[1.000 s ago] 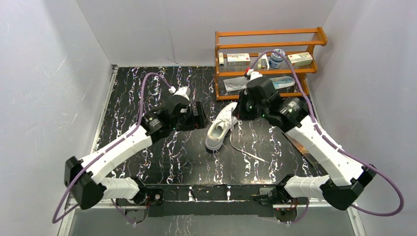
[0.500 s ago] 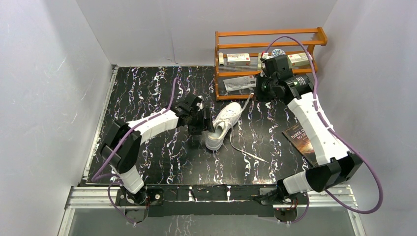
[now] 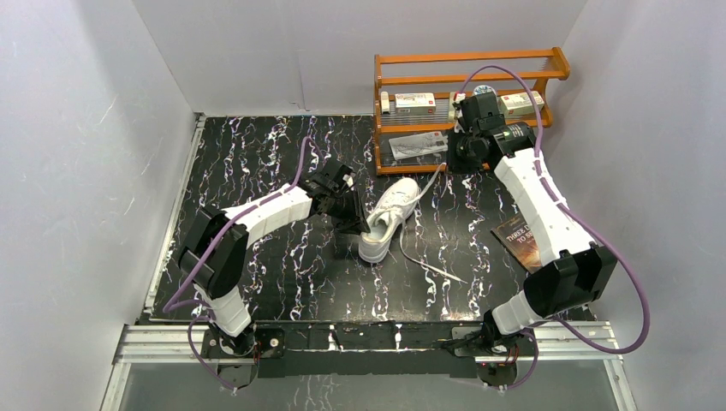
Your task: Tie the shoes
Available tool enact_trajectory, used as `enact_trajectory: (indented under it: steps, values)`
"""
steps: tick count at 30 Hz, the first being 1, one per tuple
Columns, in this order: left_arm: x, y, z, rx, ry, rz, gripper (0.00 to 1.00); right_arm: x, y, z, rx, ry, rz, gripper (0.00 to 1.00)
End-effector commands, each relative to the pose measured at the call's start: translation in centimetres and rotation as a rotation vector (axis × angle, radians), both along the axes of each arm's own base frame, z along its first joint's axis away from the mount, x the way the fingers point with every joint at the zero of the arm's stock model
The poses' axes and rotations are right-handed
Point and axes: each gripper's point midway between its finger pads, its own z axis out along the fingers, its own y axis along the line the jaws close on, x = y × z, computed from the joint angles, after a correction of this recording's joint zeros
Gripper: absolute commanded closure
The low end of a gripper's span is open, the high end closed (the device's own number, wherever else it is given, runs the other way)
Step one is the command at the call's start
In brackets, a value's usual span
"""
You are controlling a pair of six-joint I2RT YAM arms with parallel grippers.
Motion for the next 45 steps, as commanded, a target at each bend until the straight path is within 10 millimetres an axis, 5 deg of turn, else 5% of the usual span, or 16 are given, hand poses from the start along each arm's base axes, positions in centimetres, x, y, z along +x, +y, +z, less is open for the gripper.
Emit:
enact_trajectory:
  steps: [1,8,13,18,24,27,34,37,40,45]
  values:
    - [-3.1,-0.4,2.8,-0.041,0.100,-0.012,0.79,2.0,-0.1,1.9,-0.006,-0.095,0.023,1.00]
    - [-5.2,-1.6,5.1,-0.118,0.185,0.067,0.85,2.8,-2.8,0.7,-0.111,-0.099,-0.083,1.00]
    - [-6.8,-1.8,5.0,-0.067,0.168,0.077,0.83,3.7,-3.4,-0.4,-0.104,-0.087,-0.101,1.00]
    - [-7.0,-0.8,4.9,-0.041,0.139,0.089,0.56,3.9,-3.6,-2.6,-0.119,-0.042,-0.100,1.00]
    - [-5.7,0.4,6.4,0.033,0.031,0.037,0.43,3.8,-3.8,-5.2,-0.145,0.015,-0.090,1.00]
    - [-5.0,0.6,8.3,0.025,-0.057,-0.005,0.35,3.3,-5.8,-7.3,-0.229,0.085,-0.131,0.87]
    - [-4.6,1.7,13.7,-0.024,-0.242,-0.051,0.20,-0.2,-10.7,-12.8,-0.370,0.432,-0.214,0.30]
    - [-5.2,1.6,16.1,-0.099,-0.279,-0.051,0.15,-3.8,-7.4,-12.6,-0.223,0.551,-0.118,0.26]
    - [-5.3,2.6,18.0,-0.110,-0.350,-0.031,0.15,-7.4,-0.9,-11.6,-0.015,0.533,0.088,0.26]
    - [-5.9,3.2,20.9,-0.181,-0.437,-0.040,0.14,-11.2,1.5,-15.6,-0.085,0.547,0.228,0.28]
